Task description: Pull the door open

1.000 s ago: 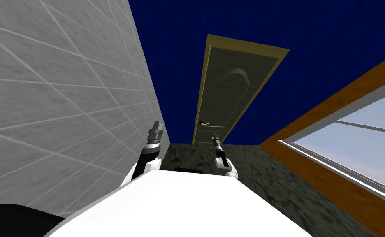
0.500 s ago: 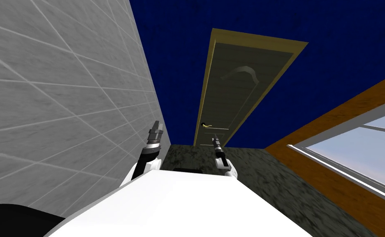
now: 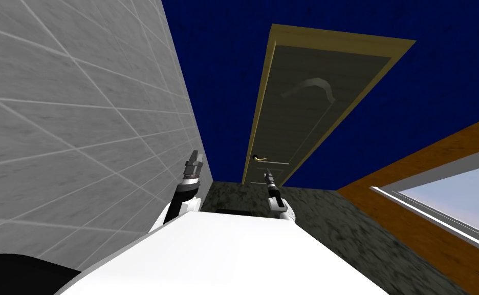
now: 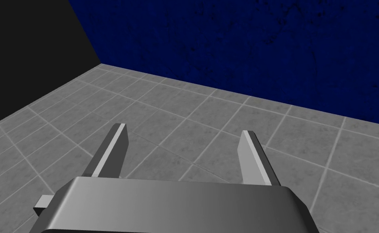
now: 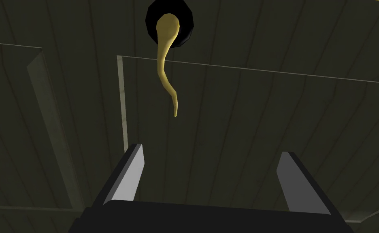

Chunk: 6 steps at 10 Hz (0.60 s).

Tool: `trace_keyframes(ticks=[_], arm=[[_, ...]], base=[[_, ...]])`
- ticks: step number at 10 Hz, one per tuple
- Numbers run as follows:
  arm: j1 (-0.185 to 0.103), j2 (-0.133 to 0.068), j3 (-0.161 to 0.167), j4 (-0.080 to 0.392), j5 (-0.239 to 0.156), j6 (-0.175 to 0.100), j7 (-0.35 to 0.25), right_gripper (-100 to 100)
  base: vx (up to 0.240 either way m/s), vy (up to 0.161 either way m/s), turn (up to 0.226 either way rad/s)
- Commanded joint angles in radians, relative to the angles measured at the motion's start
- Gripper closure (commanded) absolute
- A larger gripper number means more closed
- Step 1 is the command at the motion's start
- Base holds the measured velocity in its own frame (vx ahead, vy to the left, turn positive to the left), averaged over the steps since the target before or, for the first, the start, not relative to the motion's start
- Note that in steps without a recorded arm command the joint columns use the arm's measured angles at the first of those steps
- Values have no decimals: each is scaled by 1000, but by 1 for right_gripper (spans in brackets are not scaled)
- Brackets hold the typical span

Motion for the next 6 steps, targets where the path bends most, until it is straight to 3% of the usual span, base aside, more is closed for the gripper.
trace_keyframes(ticks=[1, 6], arm=[[-11, -4, -2, 32, 0, -4, -2, -100], [-51, -18, -7, 143, 0, -22, -7, -100]], base=[[88, 8, 50], [105, 8, 54]])
